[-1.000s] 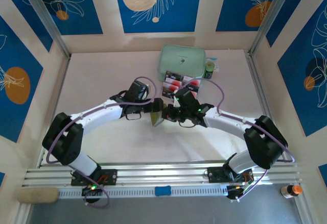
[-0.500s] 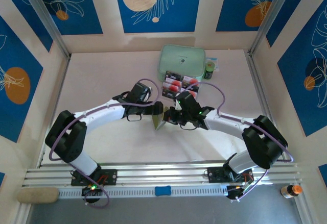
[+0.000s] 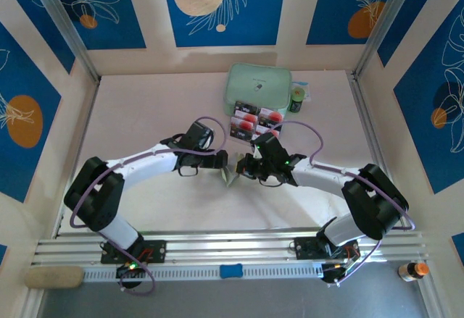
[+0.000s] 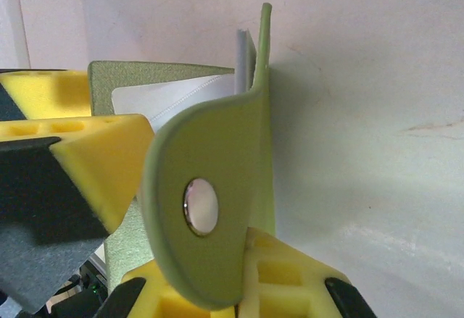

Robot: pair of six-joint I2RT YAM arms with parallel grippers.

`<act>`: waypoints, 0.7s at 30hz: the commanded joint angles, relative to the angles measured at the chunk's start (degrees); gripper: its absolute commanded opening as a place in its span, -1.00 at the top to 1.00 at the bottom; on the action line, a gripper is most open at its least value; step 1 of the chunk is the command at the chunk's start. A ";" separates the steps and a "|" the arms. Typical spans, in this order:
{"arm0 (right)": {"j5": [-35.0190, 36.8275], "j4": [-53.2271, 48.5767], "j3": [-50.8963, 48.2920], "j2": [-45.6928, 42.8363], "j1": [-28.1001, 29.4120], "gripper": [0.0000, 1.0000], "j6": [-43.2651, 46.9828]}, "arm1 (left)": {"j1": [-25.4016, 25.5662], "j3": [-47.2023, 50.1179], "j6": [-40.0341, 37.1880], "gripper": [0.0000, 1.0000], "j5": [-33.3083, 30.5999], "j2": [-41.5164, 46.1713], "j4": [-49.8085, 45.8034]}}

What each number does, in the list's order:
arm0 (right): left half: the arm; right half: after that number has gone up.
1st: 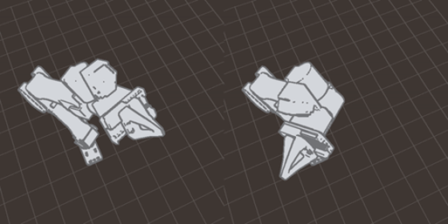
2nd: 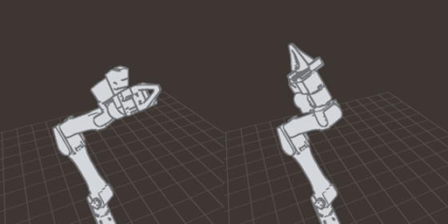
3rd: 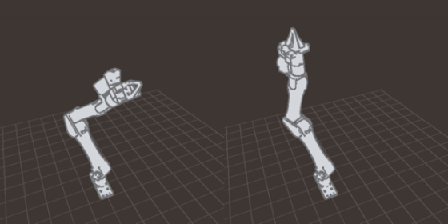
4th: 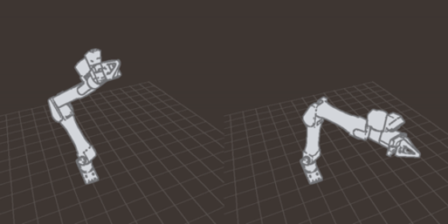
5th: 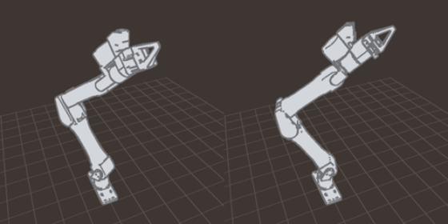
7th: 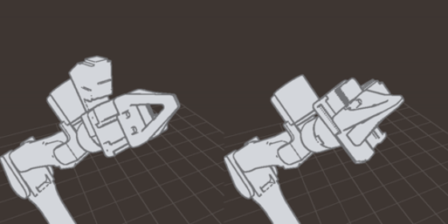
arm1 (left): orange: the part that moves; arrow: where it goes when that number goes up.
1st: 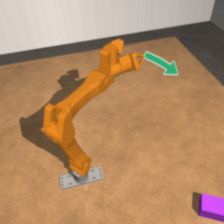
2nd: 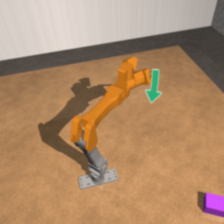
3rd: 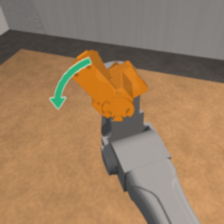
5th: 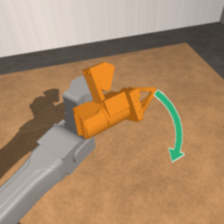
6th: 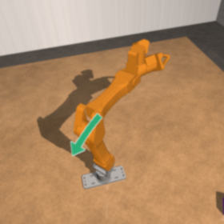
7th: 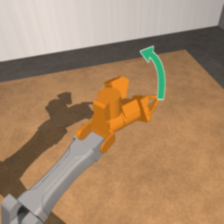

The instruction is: Put the credit cards into the card holder

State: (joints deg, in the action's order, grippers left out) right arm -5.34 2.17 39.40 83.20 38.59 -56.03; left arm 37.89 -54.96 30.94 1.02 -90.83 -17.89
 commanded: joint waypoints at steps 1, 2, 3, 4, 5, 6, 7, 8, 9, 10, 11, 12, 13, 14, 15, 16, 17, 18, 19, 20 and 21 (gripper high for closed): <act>0.15 2.41 -0.68 -1.02 -0.53 1.00 -0.93 | -1.13 1.43 -1.85 -0.80 -3.73 1.07 -4.50; 0.02 2.54 -0.78 -0.94 -0.52 1.00 -1.01 | -1.44 1.43 -2.01 -0.82 -3.85 1.23 -4.66; -0.01 2.66 -0.73 -0.80 -0.53 1.00 -1.15 | -1.76 1.43 -1.98 -0.82 -3.90 1.48 -4.74; -0.01 2.75 -0.81 -0.76 -0.45 1.00 -1.30 | -2.11 1.43 -2.02 -0.84 -3.87 1.68 -4.77; 0.07 2.84 -0.90 -0.65 -0.44 1.00 -1.49 | -2.33 1.43 -2.03 -0.84 -3.92 1.87 -4.85; 0.14 3.05 -0.99 -0.54 -0.38 1.00 -1.69 | -2.54 1.34 -2.11 -0.85 -4.05 2.04 -5.04; 0.27 3.10 -1.18 -0.40 -0.36 1.00 -1.94 | -2.86 1.35 -2.22 -0.86 -4.25 2.22 -5.30; 0.45 3.24 -1.26 -0.29 -0.27 1.00 -2.20 | -3.14 1.34 -2.33 -0.87 -4.43 2.30 -5.57; 0.58 3.51 -1.47 -0.15 -0.27 1.00 -2.61 | -3.61 1.43 -2.29 -0.88 -4.54 2.47 -5.65; 0.72 3.75 -1.62 -0.06 -0.27 1.00 -2.92 | -4.23 1.75 -2.22 -0.89 -4.55 2.65 -5.80; 0.90 3.80 -1.68 0.08 -0.22 1.00 -3.24 | -4.96 2.10 -2.08 -0.90 -4.47 2.82 -5.89; 1.25 3.89 -1.76 0.20 -0.10 1.00 -3.52 | -5.95 2.74 -1.87 -0.90 -4.12 3.14 -5.80; 1.39 4.10 -1.82 0.29 -0.07 1.00 -3.72 | -6.91 3.36 -1.61 -0.90 -3.53 3.56 -5.42; 1.54 4.23 -1.87 0.38 0.06 1.00 -3.82 | -7.69 3.89 -1.50 -0.91 -2.83 4.00 -5.12; 1.82 4.17 -1.87 0.47 0.23 1.00 -4.02 | -8.36 4.27 -1.41 -0.91 -2.37 4.47 -4.87; 2.13 4.24 -1.87 0.56 0.41 1.00 -4.15 | -8.81 4.42 -1.40 -0.91 -2.17 4.79 -4.83; 2.34 4.24 -1.85 0.69 0.56 1.00 -4.26 | -9.09 4.42 -1.49 -0.91 -2.03 5.03 -4.79; 2.52 4.37 -1.81 0.81 0.73 1.00 -4.36 | -9.23 4.29 -1.62 -0.91 -1.77 5.28 -4.84; 2.74 4.31 -1.72 0.91 0.91 1.00 -4.48 | -9.24 4.12 -1.71 -0.91 -1.65 5.31 -4.79; 2.91 4.41 -1.69 1.04 1.10 1.00 -4.61 | -9.27 3.84 -1.76 -0.91 -1.48 5.40 -4.93; 3.20 4.35 -1.56 1.13 1.35 1.00 -4.72 | -9.24 3.49 -1.87 -0.91 -1.06 5.48 -4.88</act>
State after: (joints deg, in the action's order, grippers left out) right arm -3.64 5.37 38.11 83.85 39.22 -59.68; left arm 28.86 -51.13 29.87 -1.54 -86.87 -21.85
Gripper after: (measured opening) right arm 0.043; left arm 0.955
